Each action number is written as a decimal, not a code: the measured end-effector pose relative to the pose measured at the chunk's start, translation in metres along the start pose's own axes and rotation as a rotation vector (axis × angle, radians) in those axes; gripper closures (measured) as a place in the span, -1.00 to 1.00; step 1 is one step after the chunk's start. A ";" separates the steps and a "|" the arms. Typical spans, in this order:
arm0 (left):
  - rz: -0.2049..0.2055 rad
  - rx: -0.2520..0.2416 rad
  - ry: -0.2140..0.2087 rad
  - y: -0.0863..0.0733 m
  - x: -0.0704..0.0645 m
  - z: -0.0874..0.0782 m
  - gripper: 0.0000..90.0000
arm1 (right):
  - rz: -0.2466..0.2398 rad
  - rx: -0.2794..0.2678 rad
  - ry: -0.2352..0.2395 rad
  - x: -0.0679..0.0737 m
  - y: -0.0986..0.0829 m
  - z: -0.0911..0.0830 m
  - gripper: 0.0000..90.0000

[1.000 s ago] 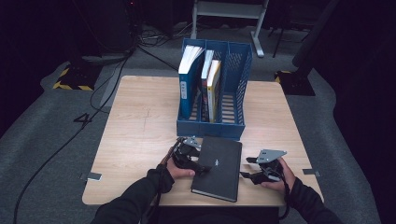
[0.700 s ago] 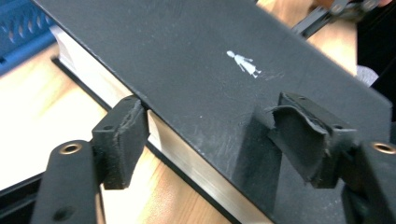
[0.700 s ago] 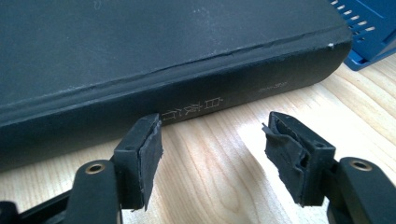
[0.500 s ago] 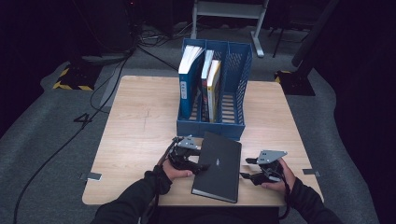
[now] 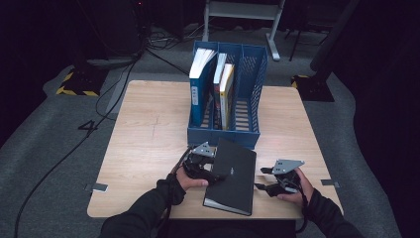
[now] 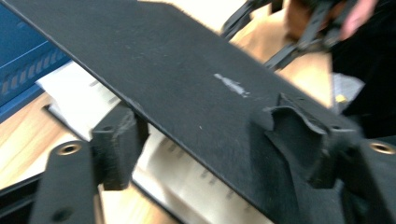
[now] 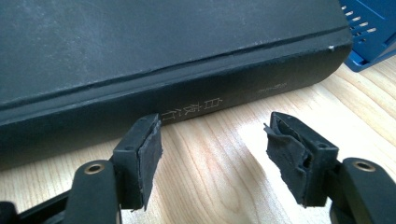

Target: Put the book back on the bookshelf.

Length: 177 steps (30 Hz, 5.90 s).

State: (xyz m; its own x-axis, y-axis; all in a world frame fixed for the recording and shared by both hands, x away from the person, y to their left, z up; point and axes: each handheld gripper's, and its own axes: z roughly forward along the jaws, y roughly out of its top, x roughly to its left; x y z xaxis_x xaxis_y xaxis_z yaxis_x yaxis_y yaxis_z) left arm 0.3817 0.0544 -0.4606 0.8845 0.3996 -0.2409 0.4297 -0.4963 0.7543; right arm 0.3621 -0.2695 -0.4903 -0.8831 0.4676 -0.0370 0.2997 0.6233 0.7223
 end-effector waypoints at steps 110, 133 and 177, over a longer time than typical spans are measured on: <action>0.180 -0.236 -0.044 0.010 -0.034 -0.019 0.37 | 0.011 -0.214 -0.027 -0.013 0.004 -0.011 1.00; 0.236 -0.267 -0.065 0.010 -0.042 -0.017 0.38 | -0.019 -0.151 -0.049 -0.014 0.005 -0.003 1.00; 0.251 -0.282 -0.103 -0.005 -0.048 -0.034 0.56 | -0.054 -0.395 -0.050 0.004 0.034 -0.051 1.00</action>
State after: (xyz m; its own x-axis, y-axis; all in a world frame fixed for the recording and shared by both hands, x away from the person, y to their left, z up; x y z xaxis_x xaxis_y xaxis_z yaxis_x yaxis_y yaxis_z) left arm 0.3304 0.0636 -0.4323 0.9754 0.2064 -0.0770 0.1438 -0.3320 0.9322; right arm 0.3510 -0.2780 -0.4306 -0.8724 0.4764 -0.1090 0.0827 0.3639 0.9278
